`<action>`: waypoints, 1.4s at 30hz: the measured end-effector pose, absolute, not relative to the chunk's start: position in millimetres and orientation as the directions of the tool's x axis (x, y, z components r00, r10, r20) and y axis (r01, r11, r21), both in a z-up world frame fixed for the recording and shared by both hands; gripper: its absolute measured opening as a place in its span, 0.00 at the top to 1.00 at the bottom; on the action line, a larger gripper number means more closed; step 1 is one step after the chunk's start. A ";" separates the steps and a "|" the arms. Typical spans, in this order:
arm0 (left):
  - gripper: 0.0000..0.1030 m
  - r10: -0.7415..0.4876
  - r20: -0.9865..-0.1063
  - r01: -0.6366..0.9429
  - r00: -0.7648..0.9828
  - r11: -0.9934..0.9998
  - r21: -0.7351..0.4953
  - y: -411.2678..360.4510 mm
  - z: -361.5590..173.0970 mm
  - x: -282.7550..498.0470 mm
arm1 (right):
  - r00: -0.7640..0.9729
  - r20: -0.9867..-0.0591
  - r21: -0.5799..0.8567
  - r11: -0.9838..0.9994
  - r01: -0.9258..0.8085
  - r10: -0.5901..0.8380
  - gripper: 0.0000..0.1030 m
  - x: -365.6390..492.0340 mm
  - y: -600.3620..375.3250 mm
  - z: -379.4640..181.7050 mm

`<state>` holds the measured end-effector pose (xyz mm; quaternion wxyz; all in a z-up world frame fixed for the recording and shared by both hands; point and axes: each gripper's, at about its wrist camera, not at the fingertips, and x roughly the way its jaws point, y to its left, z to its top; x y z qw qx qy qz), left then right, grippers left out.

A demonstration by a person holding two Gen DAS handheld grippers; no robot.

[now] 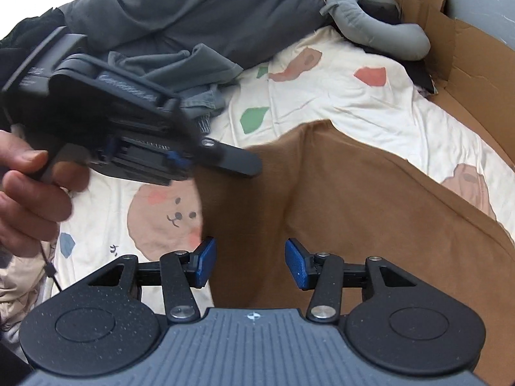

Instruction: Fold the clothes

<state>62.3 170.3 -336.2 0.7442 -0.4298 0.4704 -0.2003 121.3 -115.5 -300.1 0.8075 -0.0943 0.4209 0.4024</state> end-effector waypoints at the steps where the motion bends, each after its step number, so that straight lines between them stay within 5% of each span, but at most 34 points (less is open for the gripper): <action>1: 0.90 -0.705 -0.527 -0.106 0.475 0.549 -0.829 168.0 -336.5 64.1 | 0.331 -0.751 0.172 0.653 -0.738 0.572 0.47 119.1 -113.0 -298.4; 16: 0.90 -0.659 -0.565 -0.235 0.497 0.524 -0.819 156.3 -332.4 66.3 | 0.525 -0.711 -0.063 0.701 -0.710 0.468 0.50 114.7 -69.0 -301.6; 25: 0.90 -0.636 -0.580 -0.282 0.508 0.513 -0.810 179.8 -319.3 54.3 | 0.543 -0.698 -0.113 0.676 -0.728 0.468 0.94 112.5 -48.8 -307.0; 28: 0.80 -0.618 -0.565 -0.207 0.547 0.554 -0.806 190.4 -290.8 53.0 | 0.538 -0.685 -0.100 0.668 -0.738 0.491 0.95 111.6 -49.3 -304.9; 31: 0.40 -0.590 -0.560 -0.145 0.581 0.603 -0.785 201.6 -274.8 59.2 | 0.530 -0.682 -0.085 0.665 -0.742 0.504 0.95 112.3 -51.3 -304.5; 42: 0.27 -0.621 -0.613 -0.198 0.489 0.605 -0.771 210.2 -335.5 108.1 | 0.528 -0.676 -0.062 0.674 -0.736 0.514 0.95 114.0 -60.4 -303.8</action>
